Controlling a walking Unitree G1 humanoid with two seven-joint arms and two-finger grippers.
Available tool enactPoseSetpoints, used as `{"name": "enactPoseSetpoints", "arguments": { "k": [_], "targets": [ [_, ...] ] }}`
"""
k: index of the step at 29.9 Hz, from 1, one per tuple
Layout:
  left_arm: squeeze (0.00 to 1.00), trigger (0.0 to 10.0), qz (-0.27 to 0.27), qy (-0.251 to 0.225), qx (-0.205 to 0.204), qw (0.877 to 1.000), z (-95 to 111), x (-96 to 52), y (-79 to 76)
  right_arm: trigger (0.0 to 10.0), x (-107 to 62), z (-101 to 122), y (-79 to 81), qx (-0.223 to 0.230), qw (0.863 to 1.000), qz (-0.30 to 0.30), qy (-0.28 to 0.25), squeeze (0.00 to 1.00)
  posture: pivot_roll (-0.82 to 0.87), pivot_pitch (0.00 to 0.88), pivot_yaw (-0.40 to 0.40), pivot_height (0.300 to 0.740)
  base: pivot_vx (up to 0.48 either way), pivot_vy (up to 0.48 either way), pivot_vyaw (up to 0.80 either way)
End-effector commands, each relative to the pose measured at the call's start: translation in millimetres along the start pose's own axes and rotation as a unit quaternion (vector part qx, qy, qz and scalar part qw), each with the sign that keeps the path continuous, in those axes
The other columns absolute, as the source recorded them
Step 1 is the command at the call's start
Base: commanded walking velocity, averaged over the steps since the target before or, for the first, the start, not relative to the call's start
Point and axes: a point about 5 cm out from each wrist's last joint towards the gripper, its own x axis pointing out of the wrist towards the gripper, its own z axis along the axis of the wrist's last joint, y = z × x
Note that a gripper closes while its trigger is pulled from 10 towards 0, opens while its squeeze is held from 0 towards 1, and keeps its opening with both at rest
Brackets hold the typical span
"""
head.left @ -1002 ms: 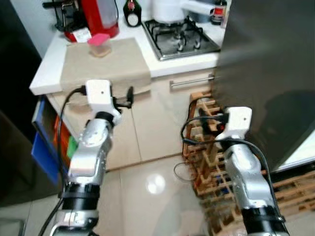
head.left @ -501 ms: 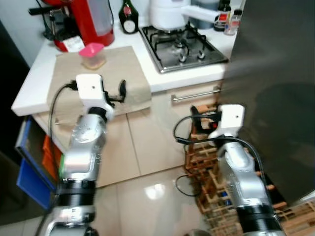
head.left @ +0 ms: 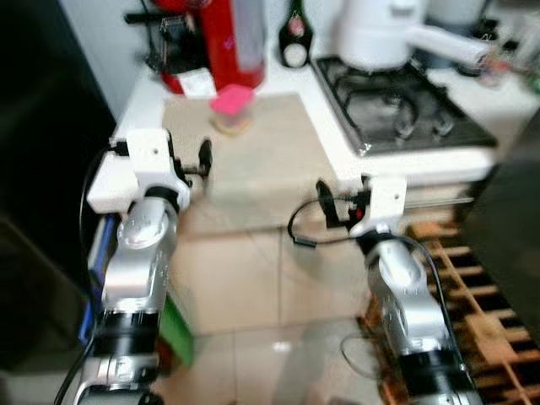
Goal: Restocking fridge
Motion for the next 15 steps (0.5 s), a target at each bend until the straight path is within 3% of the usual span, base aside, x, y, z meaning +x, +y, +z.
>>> {"name": "enactPoseSetpoints", "arguments": {
  "k": [1, 5, 8, 12, 15],
  "targets": [
    [0.00, 10.0, -0.007, -0.011, 0.002, 1.000, 7, 1.3, 1.5, 10.0, 1.5, 7, -0.1, -0.009, 1.000, -0.003, -0.018, 0.07, -0.05, 0.000, 0.055, 0.740, 0.458, 0.000, 0.00],
    [0.00, 10.0, -0.016, -0.021, 0.005, 1.000, 13, 3.3, 2.2, 10.0, 2.2, 11, 1.0, -0.018, 1.000, -0.005, -0.026, 0.08, -0.04, 0.000, 0.054, 0.740, 0.466, 0.000, 0.00],
    [0.00, 10.0, -0.046, -0.026, 0.022, 0.998, 17, 4.8, -3.1, 10.0, 3.3, 14, -0.2, -0.023, 0.999, -0.008, -0.031, 0.08, -0.04, 0.000, 0.053, 0.740, 0.472, 0.000, -0.72],
    [0.00, 10.0, -0.058, -0.032, 0.028, 0.997, 20, 6.2, -5.4, 10.0, 3.2, 19, -1.4, -0.033, 0.998, -0.012, -0.046, 0.08, -0.04, 0.000, 0.051, 0.740, 0.000, 0.000, -0.17],
    [0.00, 10.0, -0.044, -0.030, 0.031, 0.998, 23, 10.0, 2.2, 10.0, 2.5, 19, -1.5, -0.034, 0.998, -0.011, -0.047, 0.07, -0.04, 0.000, 0.048, 0.740, 0.000, 0.000, 0.00]
  ]
}}
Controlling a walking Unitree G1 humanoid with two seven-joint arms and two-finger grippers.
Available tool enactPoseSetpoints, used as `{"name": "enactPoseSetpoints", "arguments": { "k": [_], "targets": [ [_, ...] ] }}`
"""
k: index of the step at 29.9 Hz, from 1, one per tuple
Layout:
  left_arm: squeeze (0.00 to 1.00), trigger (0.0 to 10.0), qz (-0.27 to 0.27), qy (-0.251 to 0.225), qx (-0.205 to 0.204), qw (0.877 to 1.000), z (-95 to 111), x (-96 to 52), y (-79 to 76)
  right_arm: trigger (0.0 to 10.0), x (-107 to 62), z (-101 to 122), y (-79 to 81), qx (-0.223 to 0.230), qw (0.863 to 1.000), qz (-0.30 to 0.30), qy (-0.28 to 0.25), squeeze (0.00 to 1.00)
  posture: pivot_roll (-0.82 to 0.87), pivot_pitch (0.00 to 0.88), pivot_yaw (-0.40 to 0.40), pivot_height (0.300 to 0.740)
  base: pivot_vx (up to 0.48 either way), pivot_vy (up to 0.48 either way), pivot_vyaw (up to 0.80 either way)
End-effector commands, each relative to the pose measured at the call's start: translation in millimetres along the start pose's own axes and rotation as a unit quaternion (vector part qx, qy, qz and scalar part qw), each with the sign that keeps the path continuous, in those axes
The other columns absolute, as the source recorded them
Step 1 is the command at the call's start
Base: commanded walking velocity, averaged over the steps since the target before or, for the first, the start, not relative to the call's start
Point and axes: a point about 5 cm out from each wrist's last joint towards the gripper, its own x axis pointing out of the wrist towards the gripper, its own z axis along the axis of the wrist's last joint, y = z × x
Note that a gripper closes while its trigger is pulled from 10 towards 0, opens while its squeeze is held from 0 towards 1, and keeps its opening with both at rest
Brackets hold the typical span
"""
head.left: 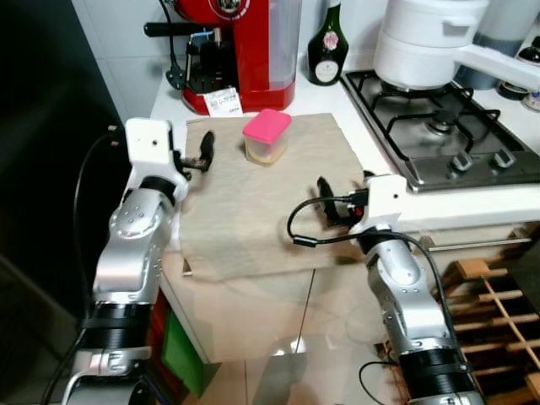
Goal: Restocking fridge
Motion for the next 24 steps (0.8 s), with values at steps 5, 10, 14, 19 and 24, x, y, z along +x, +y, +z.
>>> {"name": "enactPoseSetpoints", "arguments": {
  "k": [5, 10, 14, 19, 24],
  "targets": [
    [0.00, 10.0, -0.037, -0.018, 0.017, 0.999, 22, 10.8, 13.3, 10.0, -1.8, 3, 2.9, 0.007, 1.000, -0.002, -0.008, 0.08, -0.03, 0.000, 0.048, 0.740, 0.000, 0.000, 0.00],
    [0.14, 10.0, -0.068, -0.024, -0.013, 0.997, 32, 16.3, 14.1, 10.0, -2.1, 3, 6.9, 0.009, 1.000, 0.000, -0.010, 0.08, -0.02, 0.000, 0.062, 0.740, 0.000, 0.000, 0.00],
    [1.00, 10.0, -0.117, -0.036, -0.046, 0.991, 43, 23.4, -0.3, 10.0, -1.8, 3, 6.7, 0.012, 1.000, -0.007, -0.014, 0.08, -0.02, 0.000, 0.076, 0.740, 0.000, 0.000, 0.00],
    [1.00, 10.0, -0.173, -0.030, -0.063, 0.982, 41, 31.0, -21.6, 10.0, -3.7, 4, 7.1, 0.012, 1.000, -0.012, -0.017, 0.08, -0.03, 0.000, 0.081, 0.740, 0.000, 0.000, 0.00],
    [1.00, 10.0, -0.179, 0.011, -0.070, 0.981, 16, 47.2, -33.5, 10.0, -6.7, 4, 7.2, 0.011, 1.000, -0.015, -0.017, 0.08, -0.05, 0.000, 0.087, 0.740, 0.000, 0.000, 0.00]
  ]
}}
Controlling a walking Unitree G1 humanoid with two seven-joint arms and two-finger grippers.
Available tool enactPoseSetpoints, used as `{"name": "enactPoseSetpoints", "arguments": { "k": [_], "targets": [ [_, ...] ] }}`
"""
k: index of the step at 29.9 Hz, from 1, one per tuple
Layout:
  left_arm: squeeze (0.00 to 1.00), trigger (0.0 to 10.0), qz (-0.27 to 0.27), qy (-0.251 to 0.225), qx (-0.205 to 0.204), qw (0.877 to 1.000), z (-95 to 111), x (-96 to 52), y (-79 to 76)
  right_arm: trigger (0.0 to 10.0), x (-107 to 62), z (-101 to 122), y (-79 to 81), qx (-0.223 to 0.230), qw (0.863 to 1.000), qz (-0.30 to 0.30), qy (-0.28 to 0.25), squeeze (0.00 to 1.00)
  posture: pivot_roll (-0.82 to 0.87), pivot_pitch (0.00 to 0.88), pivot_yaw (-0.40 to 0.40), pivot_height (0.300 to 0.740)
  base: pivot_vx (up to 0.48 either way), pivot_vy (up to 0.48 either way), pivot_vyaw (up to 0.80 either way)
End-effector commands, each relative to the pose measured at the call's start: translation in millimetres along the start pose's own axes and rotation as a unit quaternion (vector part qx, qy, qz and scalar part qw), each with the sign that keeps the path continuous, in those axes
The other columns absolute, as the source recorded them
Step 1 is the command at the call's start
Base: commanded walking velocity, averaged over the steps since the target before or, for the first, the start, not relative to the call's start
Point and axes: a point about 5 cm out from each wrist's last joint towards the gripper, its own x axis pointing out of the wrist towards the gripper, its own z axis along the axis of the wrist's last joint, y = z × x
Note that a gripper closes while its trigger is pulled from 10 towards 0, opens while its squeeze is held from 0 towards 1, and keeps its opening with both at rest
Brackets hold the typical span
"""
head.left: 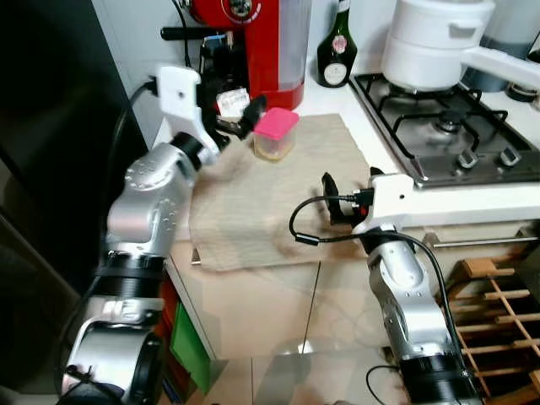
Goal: Restocking fridge
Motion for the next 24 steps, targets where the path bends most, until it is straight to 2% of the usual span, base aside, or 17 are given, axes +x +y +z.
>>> {"name": "enactPoseSetpoints", "arguments": {
  "k": [1, 5, 17, 18, 21, 22, 24],
  "targets": [
    [1.00, 10.0, 0.005, 0.002, 0.012, 1.000, 1, 8.1, 1.5, 10.0, 0.5, 7, 1.2, -0.004, 1.000, 0.000, -0.015, 0.08, -0.05, 0.000, 0.089, 0.740, 0.000, 0.000, 0.00],
    [1.00, 10.0, 0.023, 0.010, 0.015, 1.000, 0, 18.5, 3.8, 10.0, -2.2, 8, -1.4, -0.009, 1.000, -0.007, -0.017, 0.08, -0.08, 0.000, 0.097, 0.740, 0.000, 0.000, 0.00],
    [1.00, 10.0, -0.007, 0.006, 0.015, 1.000, -2, 30.5, -1.9, 10.0, -11.6, 9, -5.8, -0.016, 1.000, -0.020, -0.012, 0.08, -0.11, 0.000, 0.107, 0.740, 0.000, 0.000, 0.00],
    [0.56, 10.0, -0.016, 0.005, 0.003, 1.000, -3, 32.1, -5.2, 10.0, -12.9, 8, -6.9, -0.017, 1.000, -0.022, -0.010, 0.08, -0.11, 0.002, 0.108, 0.740, 0.000, 0.000, 0.00],
    [0.56, 10.0, -0.018, 0.005, -0.001, 1.000, -4, 32.5, -6.1, 10.0, -13.3, 8, -7.2, -0.017, 1.000, -0.022, -0.009, 0.08, -0.11, 0.002, 0.108, 0.740, 0.000, 0.000, 0.00],
    [0.00, 10.0, -0.018, 0.007, 0.000, 1.000, -5, 32.6, -6.7, 10.0, -14.3, 8, -7.0, -0.018, 1.000, -0.023, -0.009, 0.08, -0.12, 0.015, 0.111, 0.740, 0.000, 0.000, 0.00],
    [0.00, 10.0, -0.020, 0.012, 0.008, 1.000, -8, 33.9, -8.6, 10.0, -17.2, 9, -7.3, -0.021, 0.999, -0.024, -0.008, 0.08, -0.13, 0.022, 0.114, 0.740, 0.000, 0.000, 0.00]
  ]
}}
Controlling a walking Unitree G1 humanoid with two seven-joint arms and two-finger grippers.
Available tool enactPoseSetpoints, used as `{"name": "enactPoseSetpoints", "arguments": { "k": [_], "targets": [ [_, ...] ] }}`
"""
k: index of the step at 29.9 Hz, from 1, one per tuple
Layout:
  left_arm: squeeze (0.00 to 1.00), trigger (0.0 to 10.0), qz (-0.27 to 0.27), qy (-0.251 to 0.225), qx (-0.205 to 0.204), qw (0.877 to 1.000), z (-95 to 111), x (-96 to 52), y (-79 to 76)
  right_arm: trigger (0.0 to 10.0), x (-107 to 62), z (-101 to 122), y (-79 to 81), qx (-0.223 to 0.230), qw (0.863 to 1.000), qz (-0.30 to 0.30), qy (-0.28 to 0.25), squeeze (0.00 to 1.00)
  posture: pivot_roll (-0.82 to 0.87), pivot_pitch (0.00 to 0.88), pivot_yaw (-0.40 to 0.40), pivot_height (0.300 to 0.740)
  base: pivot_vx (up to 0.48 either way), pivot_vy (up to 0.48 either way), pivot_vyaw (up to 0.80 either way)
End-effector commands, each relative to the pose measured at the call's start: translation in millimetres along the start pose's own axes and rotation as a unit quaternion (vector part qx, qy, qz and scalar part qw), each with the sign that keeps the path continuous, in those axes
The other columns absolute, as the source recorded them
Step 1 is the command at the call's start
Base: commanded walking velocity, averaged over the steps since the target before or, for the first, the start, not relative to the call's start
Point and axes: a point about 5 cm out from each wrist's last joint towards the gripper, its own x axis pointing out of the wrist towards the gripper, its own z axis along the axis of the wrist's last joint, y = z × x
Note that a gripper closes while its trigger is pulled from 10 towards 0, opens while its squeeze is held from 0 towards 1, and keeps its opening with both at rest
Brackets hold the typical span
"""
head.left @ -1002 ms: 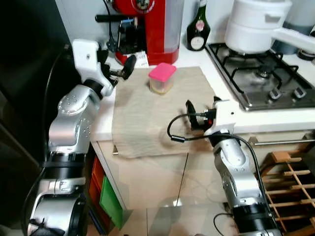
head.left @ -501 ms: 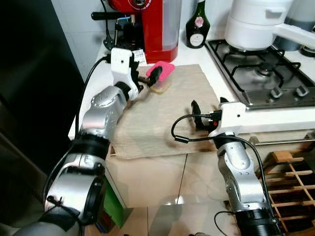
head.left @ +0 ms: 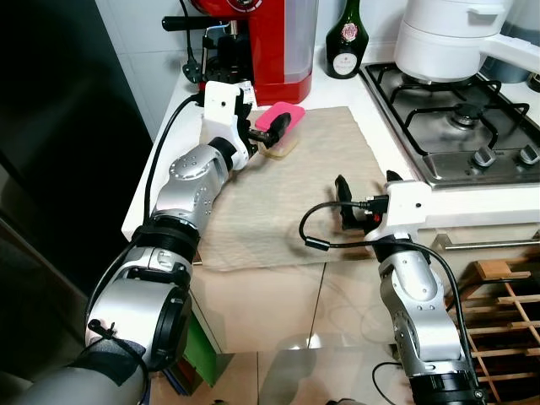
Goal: Restocking fridge
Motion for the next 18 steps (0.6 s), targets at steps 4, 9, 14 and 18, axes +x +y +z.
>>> {"name": "enactPoseSetpoints", "arguments": {
  "k": [4, 9, 14, 18],
  "targets": [
    [0.00, 10.0, 0.001, 0.002, 0.009, 1.000, 2.1, 5.8, -2.2, 10.0, -5.9, 3.6, -1.7, -0.008, 1.000, -0.007, -0.001, 0.08, -0.14, 0.029, 0.113, 0.740, 0.000, 0.000, 0.00],
    [0.00, 10.0, 0.020, 0.010, 0.014, 1.000, -0.3, 8.6, -1.2, 10.0, -8.2, 4.2, -0.9, -0.009, 1.000, -0.006, 0.002, 0.07, -0.14, 0.038, 0.111, 0.740, 0.000, 0.000, 0.00],
    [0.00, 10.0, 0.039, 0.018, 0.015, 0.999, -3.5, 10.4, -0.7, 10.0, -11.7, 4.5, -3.6, -0.013, 1.000, -0.008, 0.006, 0.07, -0.15, 0.045, 0.118, 0.740, 0.000, 0.000, 0.00],
    [0.00, 10.0, 0.039, 0.021, 0.014, 0.999, -5.5, 10.8, -1.7, 10.0, -12.4, 4.5, -3.9, -0.013, 1.000, -0.010, 0.007, 0.07, -0.15, 0.047, 0.120, 0.740, 0.000, 0.000, 0.00]
  ]
}}
